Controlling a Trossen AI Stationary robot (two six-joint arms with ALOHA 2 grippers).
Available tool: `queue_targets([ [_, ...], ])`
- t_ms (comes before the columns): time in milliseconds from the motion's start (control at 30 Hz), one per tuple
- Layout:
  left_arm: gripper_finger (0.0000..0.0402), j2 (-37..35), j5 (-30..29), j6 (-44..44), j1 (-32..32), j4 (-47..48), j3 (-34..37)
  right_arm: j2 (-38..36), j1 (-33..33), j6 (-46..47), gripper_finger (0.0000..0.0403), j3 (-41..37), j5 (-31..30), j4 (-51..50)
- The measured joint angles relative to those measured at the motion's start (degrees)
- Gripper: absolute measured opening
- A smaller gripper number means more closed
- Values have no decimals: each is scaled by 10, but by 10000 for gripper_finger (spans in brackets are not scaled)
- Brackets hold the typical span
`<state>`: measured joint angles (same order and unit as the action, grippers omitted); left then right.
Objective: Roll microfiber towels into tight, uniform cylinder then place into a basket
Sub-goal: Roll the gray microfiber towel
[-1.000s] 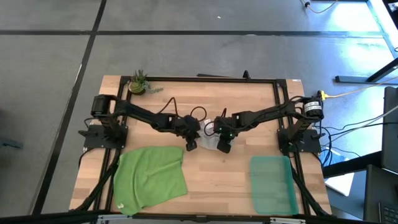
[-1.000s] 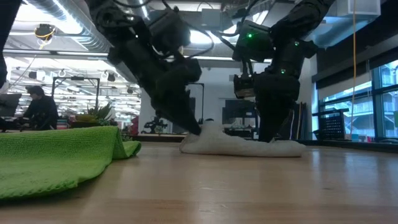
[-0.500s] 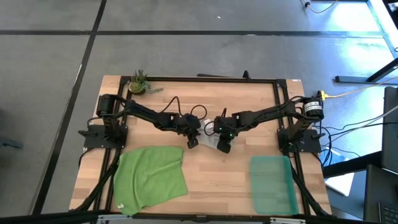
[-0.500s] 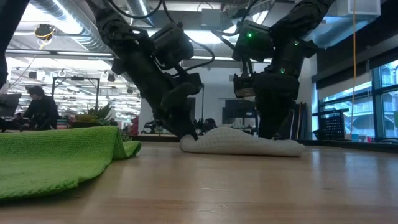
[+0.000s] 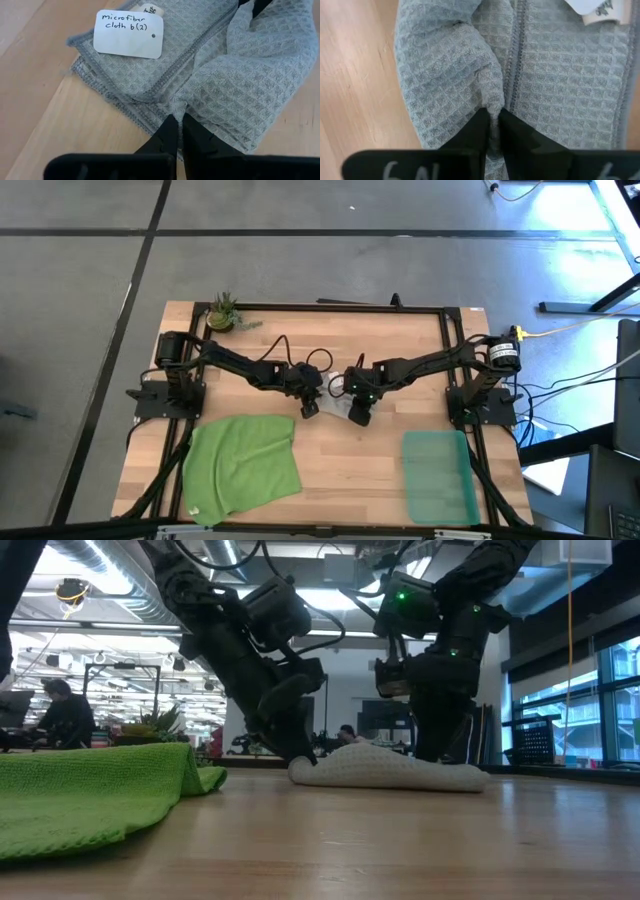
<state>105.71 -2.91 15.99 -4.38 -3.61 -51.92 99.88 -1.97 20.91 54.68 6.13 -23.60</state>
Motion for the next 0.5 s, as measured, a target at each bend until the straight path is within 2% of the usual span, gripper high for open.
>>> queue_targets([
  [333, 2, 0, -6, 0, 0, 1, 0, 0, -2, 9, 112, 0, -4, -7],
  [500, 2, 0, -6, 0, 0, 1, 0, 0, -11, -16, 126, 16, 3, -45],
])
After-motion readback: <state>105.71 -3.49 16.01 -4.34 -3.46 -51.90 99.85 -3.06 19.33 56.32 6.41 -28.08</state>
